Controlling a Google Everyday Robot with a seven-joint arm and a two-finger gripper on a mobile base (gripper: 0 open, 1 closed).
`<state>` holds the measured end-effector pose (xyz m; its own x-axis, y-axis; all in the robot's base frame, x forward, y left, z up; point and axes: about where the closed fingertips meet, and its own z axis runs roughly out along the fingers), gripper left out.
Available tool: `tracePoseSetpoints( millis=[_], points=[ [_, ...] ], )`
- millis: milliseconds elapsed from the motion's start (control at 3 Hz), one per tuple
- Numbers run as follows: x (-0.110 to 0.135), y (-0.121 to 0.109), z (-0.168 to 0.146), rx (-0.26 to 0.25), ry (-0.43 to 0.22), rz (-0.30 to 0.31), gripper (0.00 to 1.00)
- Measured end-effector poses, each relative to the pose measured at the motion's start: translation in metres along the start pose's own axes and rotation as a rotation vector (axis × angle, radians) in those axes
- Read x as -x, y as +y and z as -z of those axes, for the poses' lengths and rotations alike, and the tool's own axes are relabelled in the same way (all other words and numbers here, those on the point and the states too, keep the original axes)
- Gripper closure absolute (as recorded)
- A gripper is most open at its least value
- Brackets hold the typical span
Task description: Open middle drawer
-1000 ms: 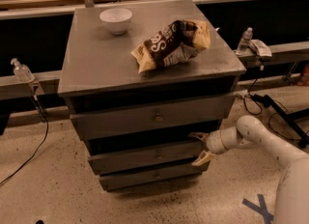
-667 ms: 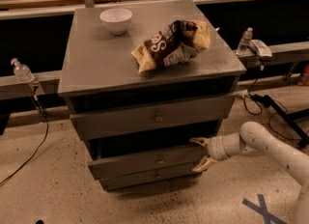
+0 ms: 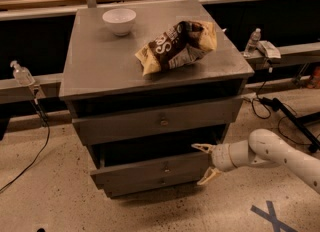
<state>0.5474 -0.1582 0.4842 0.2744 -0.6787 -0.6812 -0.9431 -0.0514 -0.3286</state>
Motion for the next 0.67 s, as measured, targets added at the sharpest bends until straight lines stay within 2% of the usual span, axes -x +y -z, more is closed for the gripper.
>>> tracePoseSetpoints(
  millis=[333,667],
  points=[
    [0.013,-0.005,0.005,-0.005,0.021,0.033,0.21],
    [0.002,-0.017,0.001,0.02,0.046,0.012,0.24]
  ],
)
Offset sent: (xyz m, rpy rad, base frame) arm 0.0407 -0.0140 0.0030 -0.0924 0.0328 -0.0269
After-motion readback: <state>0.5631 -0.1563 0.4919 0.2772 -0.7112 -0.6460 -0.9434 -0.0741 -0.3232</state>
